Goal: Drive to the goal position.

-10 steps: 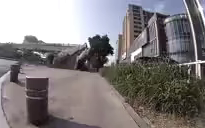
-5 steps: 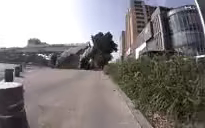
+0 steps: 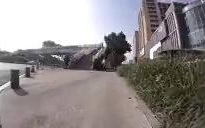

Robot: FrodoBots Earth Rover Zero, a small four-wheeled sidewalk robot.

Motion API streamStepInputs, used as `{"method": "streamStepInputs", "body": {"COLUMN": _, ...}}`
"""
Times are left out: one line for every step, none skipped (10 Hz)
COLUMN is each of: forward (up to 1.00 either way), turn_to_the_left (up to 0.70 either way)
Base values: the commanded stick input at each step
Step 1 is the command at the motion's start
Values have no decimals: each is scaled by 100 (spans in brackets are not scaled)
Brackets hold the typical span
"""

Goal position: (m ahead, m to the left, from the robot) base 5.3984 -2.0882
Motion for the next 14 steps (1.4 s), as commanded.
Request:
{"method": "streamStepInputs", "body": {"forward": 70, "turn_to_the_left": 0}}
{"method": "streamStepInputs", "body": {"forward": 70, "turn_to_the_left": 0}}
{"method": "streamStepInputs", "body": {"forward": 70, "turn_to_the_left": 0}}
{"method": "streamStepInputs", "body": {"forward": 70, "turn_to_the_left": 0}}
{"method": "streamStepInputs", "body": {"forward": 70, "turn_to_the_left": 0}}
{"method": "streamStepInputs", "body": {"forward": 70, "turn_to_the_left": 0}}
{"method": "streamStepInputs", "body": {"forward": 70, "turn_to_the_left": 0}}
{"method": "streamStepInputs", "body": {"forward": 70, "turn_to_the_left": -3}}
{"method": "streamStepInputs", "body": {"forward": 70, "turn_to_the_left": -11}}
{"method": "streamStepInputs", "body": {"forward": 70, "turn_to_the_left": -12}}
{"method": "streamStepInputs", "body": {"forward": 70, "turn_to_the_left": -12}}
{"method": "streamStepInputs", "body": {"forward": 70, "turn_to_the_left": -12}}
{"method": "streamStepInputs", "body": {"forward": 70, "turn_to_the_left": -12}}
{"method": "streamStepInputs", "body": {"forward": 70, "turn_to_the_left": -12}}
